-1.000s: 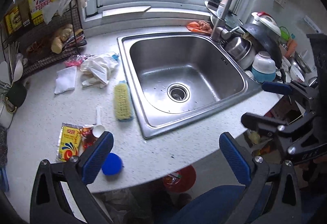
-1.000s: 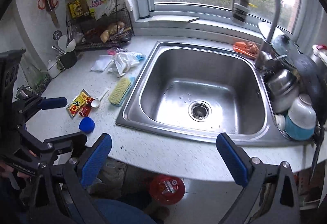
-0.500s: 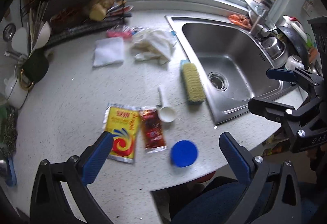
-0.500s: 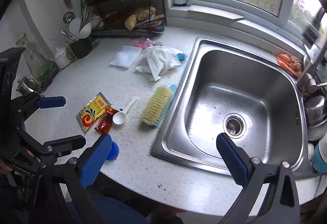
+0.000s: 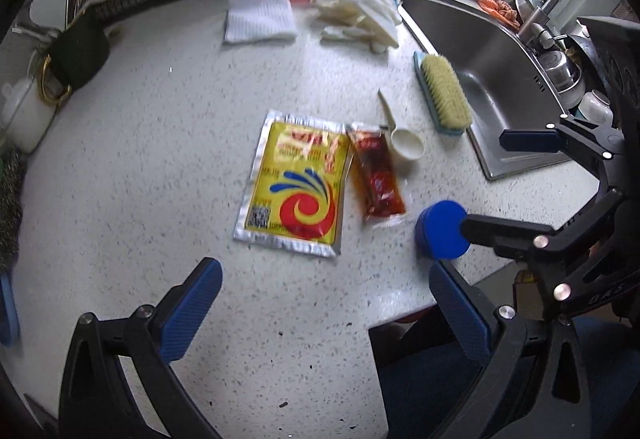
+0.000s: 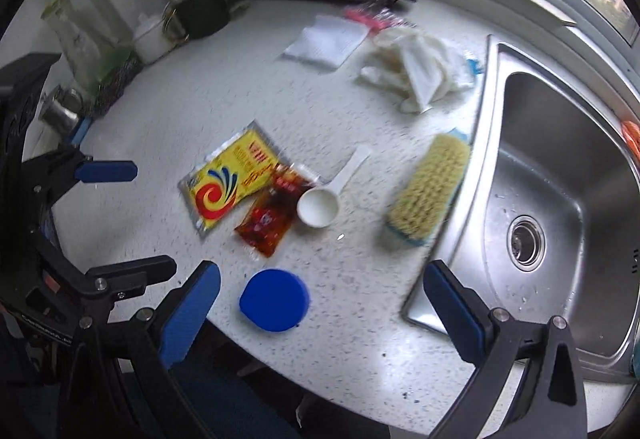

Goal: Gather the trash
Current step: 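Grasp the blue round lid with the right gripper, then grasp the yellow Angel yeast packet with the left gripper while the right holds the lid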

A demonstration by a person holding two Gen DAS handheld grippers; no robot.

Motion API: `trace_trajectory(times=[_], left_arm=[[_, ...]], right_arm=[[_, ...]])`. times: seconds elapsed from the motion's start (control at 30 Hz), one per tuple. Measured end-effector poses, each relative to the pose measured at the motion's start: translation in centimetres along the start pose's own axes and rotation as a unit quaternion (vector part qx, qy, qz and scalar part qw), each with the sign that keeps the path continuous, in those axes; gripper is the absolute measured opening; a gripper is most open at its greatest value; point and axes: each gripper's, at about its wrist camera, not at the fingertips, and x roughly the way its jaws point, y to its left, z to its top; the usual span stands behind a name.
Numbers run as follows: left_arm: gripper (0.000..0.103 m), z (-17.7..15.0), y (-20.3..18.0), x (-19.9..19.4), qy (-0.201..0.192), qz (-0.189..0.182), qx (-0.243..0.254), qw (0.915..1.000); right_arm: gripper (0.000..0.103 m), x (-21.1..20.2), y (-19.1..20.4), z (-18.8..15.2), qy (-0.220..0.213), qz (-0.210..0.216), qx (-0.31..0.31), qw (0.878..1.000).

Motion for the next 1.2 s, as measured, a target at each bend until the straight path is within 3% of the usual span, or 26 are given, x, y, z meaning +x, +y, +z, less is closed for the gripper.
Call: trace_trajectory(times=[0.3, 0.37, 0.5, 0.57, 1.2], left_arm=[[0.103, -2.1, 1.2, 1.7, 0.017, -0.005, -0.019, 0.9997], [0.103, -2.2, 1.4, 1.7, 0.018, -0.004, -0.02, 0.9996], [0.103, -2.5, 1.8, 1.9, 0.021, -0.007, -0.02, 0.9996], [0.103, -2.4, 1.9, 2.1, 0.022, -0.006, -0.019, 0.9996], [0.103, 2.8, 3.5, 4.7, 0.032, 0.016, 0.03, 0.9989]], right_arm=[[0.092, 3.4, 1.5, -1.3, 0.047, 0.005, -0.018, 0.999], [0.081, 4.0, 2.1, -1.6, 0.051, 0.001, -0.024, 0.998], [0.073, 4.1, 2.9, -1.7, 0.039, -0.009, -0.036, 0.999], [0.046, 3.9, 3.3, -1.6, 0.031, -0.018, -0.044, 0.998], [0.047, 0.4, -0.8, -2.2, 0.012, -0.038, 0.026, 0.999]])
